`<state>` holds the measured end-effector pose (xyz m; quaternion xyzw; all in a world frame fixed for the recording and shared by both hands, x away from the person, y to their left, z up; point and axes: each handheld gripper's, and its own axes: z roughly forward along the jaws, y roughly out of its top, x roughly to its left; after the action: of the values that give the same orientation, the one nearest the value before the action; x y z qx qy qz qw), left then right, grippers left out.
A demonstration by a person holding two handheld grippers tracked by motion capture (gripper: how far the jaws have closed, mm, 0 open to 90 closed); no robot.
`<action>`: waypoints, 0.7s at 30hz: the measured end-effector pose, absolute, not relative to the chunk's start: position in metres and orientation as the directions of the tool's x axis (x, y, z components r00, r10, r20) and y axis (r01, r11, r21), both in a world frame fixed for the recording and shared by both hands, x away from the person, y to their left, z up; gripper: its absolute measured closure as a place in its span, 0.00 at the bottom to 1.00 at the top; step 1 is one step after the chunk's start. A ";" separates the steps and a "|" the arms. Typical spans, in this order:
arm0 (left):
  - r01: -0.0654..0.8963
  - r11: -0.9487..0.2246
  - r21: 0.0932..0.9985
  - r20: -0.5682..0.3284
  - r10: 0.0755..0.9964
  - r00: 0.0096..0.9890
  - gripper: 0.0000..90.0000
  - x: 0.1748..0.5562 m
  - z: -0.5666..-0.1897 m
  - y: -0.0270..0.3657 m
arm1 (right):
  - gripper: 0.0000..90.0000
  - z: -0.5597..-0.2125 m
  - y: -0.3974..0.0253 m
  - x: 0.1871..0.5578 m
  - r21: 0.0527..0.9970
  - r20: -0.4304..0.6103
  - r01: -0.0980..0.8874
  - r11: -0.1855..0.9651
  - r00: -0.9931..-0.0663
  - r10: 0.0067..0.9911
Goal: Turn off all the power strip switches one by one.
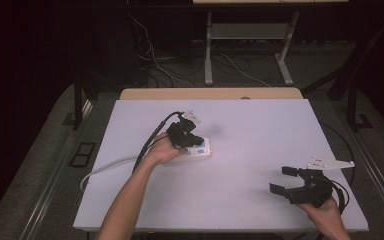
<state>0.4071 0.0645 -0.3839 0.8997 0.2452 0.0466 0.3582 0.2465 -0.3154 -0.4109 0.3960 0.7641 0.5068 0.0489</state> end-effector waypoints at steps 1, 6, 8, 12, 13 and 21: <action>0.411 -0.619 0.670 -0.093 0.479 0.873 0.99 0.407 -0.382 0.067 | 0.09 -0.411 -0.315 0.247 0.813 0.326 0.556 0.173 -0.682 0.654; 0.426 -0.585 0.690 -0.115 0.492 0.863 0.89 0.402 -0.371 0.081 | 0.09 -0.411 -0.314 0.246 0.813 0.326 0.554 0.176 -0.685 0.652; 0.428 -0.576 0.697 -0.119 0.495 0.860 0.81 0.399 -0.367 0.085 | 0.09 -0.411 -0.314 0.247 0.813 0.325 0.554 0.177 -0.685 0.652; 0.452 -0.554 0.699 -0.137 0.516 0.845 0.64 0.392 -0.361 0.097 | 0.09 -0.411 -0.313 0.246 0.812 0.325 0.555 0.178 -0.685 0.652; 0.461 -0.543 0.702 -0.146 0.524 0.839 0.58 0.390 -0.360 0.100 | 0.09 -0.411 -0.313 0.246 0.812 0.326 0.556 0.177 -0.684 0.652; 0.479 -0.483 0.733 -0.178 0.543 0.821 0.23 0.370 -0.355 0.126 | 0.09 -0.411 -0.312 0.246 0.813 0.325 0.554 0.179 -0.686 0.651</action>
<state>0.3696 0.1264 -0.3547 0.8601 0.2969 0.0390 0.4129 0.2461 -0.3115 -0.4110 0.3930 0.7664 0.5058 0.0476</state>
